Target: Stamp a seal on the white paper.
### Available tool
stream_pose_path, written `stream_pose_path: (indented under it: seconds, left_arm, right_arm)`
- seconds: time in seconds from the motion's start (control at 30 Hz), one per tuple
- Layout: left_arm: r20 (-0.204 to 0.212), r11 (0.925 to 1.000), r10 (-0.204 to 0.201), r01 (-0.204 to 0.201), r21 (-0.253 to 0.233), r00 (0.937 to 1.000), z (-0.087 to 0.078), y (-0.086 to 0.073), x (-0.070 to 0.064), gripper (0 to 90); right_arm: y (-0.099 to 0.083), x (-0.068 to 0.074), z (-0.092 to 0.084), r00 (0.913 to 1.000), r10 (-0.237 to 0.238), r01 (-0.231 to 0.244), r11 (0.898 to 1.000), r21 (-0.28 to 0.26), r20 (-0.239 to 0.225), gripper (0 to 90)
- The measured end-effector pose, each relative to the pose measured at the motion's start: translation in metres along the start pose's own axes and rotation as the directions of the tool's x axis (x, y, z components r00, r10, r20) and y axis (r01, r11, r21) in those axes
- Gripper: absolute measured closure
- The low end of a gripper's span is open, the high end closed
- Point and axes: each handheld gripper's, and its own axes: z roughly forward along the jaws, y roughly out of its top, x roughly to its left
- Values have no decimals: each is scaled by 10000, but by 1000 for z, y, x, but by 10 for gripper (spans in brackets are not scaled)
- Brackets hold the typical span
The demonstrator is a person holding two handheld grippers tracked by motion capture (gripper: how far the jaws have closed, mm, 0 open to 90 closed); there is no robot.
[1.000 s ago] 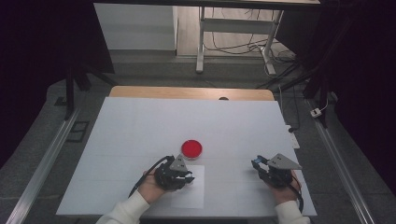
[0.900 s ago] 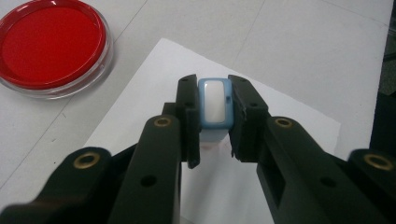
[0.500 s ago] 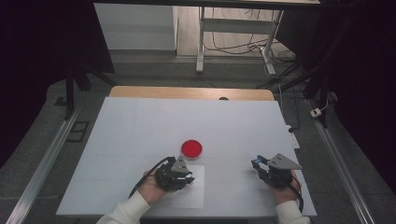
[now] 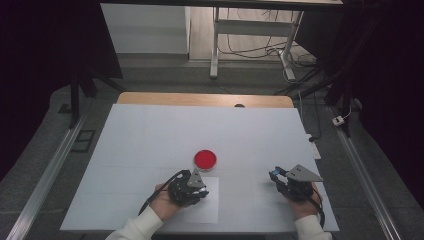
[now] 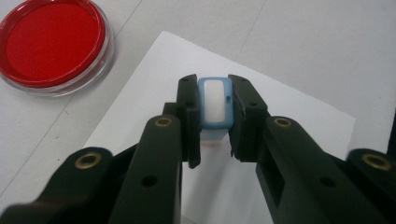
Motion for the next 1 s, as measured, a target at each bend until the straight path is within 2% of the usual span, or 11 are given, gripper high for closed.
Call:
stream_pose_path:
  seconds: [0.7, 1.0]
  left_arm:
    - [78, 9999, -106, 106, 17, 9999, 1, 0, 1, 756]
    - [-8, 10000, 10, -10, 35, 10000, 1, 0, 0, 756]
  right_arm:
    - [0, 1, 0, 10000, -16, 16, 10000, -25, -10, 644]
    - [1, 2, 1, 10000, -9, 9, 10000, -23, -12, 644]
